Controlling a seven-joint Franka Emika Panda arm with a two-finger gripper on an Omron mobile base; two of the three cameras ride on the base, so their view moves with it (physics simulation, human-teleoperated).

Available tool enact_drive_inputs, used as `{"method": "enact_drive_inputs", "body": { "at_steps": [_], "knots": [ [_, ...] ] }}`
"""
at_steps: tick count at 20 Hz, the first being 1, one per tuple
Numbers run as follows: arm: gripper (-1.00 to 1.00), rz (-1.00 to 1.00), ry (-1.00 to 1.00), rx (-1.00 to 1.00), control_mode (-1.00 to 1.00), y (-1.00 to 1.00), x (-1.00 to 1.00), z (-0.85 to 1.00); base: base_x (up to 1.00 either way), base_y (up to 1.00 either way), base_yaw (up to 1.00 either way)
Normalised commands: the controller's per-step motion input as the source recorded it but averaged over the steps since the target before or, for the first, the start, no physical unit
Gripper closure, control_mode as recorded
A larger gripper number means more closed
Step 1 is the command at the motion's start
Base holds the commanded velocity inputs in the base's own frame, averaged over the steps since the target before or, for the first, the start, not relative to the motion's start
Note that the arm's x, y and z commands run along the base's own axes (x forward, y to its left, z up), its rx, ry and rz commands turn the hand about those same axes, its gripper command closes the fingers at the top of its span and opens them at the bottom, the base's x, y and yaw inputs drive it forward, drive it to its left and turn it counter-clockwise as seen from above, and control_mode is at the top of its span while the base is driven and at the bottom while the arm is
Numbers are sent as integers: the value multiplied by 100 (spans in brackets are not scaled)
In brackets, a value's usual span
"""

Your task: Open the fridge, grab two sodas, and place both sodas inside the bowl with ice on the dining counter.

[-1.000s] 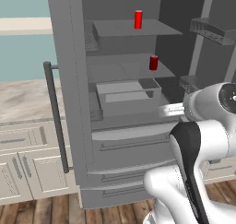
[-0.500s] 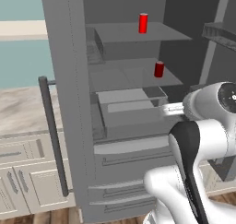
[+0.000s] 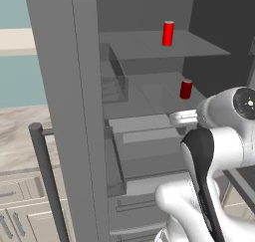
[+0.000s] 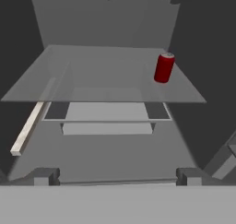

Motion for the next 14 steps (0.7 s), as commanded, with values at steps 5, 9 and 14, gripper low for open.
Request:
{"method": "enact_drive_inputs", "body": {
  "at_steps": [5, 9, 14],
  "knots": [
    [-100, 0, 0, 0, 100, 0, 0, 0, 62, -18, -1],
    [-100, -1, -21, -4, -100, -31, 26, -9, 0, 0, 0],
    [-100, -2, -25, -7, -100, -27, 32, -15, 0, 0, 0]
  ]
}}
